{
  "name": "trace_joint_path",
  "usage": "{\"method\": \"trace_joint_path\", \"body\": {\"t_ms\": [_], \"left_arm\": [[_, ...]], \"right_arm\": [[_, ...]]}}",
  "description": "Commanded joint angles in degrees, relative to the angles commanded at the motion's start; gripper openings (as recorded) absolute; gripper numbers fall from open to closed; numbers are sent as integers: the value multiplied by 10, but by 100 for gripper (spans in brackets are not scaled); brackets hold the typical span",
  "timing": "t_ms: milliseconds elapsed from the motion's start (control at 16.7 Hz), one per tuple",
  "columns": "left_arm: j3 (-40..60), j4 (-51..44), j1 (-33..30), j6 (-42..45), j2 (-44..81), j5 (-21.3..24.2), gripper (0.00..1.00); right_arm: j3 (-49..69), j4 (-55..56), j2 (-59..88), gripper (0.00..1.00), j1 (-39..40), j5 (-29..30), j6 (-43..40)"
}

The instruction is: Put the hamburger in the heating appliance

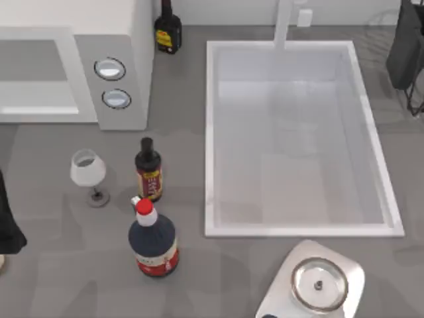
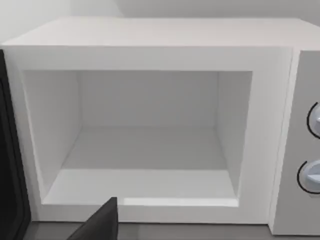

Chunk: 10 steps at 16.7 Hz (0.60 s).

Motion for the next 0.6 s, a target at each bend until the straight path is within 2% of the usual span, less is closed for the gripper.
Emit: {"method": "trace_joint_path", "body": {"t_ms": [300, 600], "left_arm": [[31, -29, 11, 37, 38, -6, 100], [143, -146, 34, 193, 216, -6, 100]], "right_arm": [[0, 0, 0, 100, 0, 0, 0], [0, 0, 0, 100, 0, 0, 0]]}}
